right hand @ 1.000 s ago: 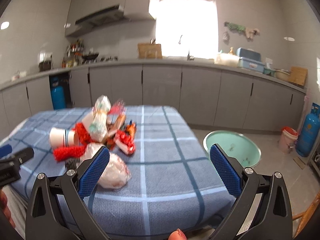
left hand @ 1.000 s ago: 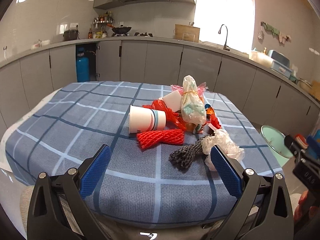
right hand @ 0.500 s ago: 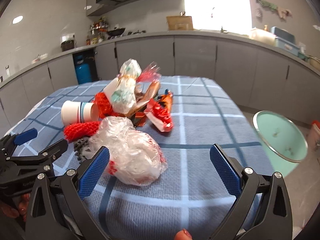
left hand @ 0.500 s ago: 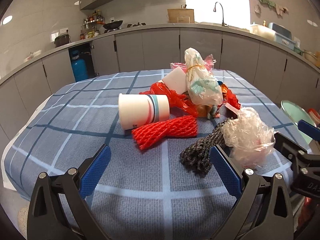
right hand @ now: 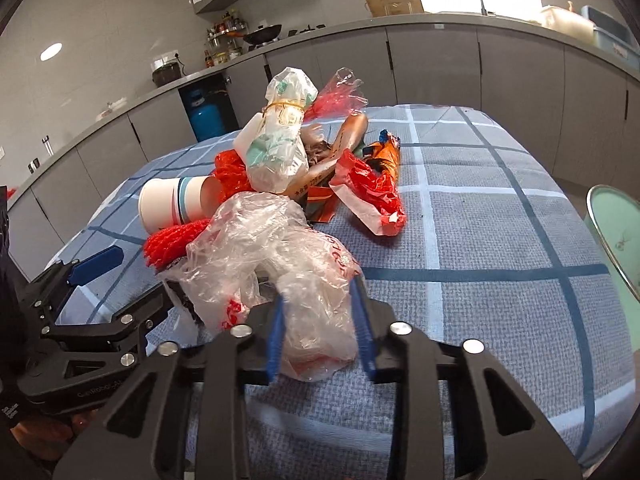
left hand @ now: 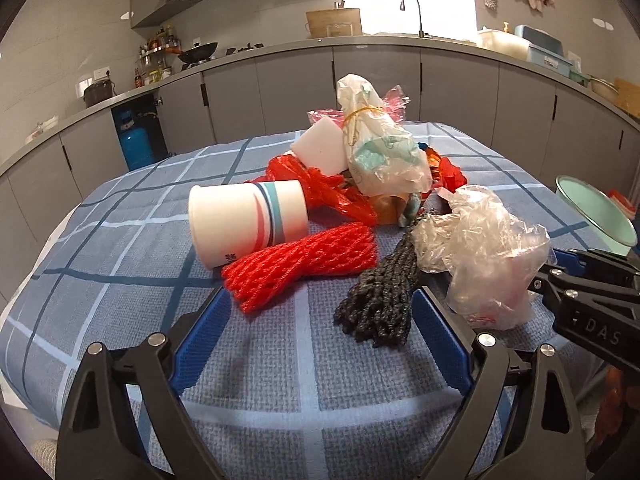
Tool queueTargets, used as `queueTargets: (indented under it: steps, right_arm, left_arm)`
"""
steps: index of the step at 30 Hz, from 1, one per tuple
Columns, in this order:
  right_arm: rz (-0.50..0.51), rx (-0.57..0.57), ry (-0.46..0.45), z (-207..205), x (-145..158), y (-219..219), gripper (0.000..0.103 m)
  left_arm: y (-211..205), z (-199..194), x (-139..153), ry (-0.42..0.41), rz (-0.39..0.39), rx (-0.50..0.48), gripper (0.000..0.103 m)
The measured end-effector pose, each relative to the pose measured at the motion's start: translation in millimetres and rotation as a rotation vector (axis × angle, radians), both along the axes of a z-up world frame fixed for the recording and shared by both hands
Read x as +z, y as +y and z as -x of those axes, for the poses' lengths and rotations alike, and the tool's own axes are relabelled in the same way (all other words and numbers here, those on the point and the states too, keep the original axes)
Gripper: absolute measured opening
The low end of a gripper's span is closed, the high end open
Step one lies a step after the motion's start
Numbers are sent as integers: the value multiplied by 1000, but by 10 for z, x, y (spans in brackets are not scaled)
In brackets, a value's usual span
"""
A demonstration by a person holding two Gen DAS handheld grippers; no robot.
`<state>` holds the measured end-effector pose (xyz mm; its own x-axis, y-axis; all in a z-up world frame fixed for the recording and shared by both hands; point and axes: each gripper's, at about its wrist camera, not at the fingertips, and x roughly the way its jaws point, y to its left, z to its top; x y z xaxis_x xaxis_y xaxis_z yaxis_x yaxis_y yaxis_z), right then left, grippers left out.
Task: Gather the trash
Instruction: 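Grasp the clear plastic bag with the right tool while the left tool grasps the grey rope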
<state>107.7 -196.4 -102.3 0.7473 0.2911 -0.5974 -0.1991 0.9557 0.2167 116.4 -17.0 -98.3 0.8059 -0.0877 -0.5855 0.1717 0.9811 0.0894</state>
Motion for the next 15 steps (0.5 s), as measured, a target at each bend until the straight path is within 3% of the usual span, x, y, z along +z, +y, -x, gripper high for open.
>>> queueTargets:
  steps: [7,15]
  right_arm:
    - [3,-93,6,33,-9,-288,24]
    - [-18,-113,12,74,-26,-423,24]
  left_arm:
    - [-193,-106,-37,24,-17,-43,77]
    - [-476,-234,5,9,-51,-107,66]
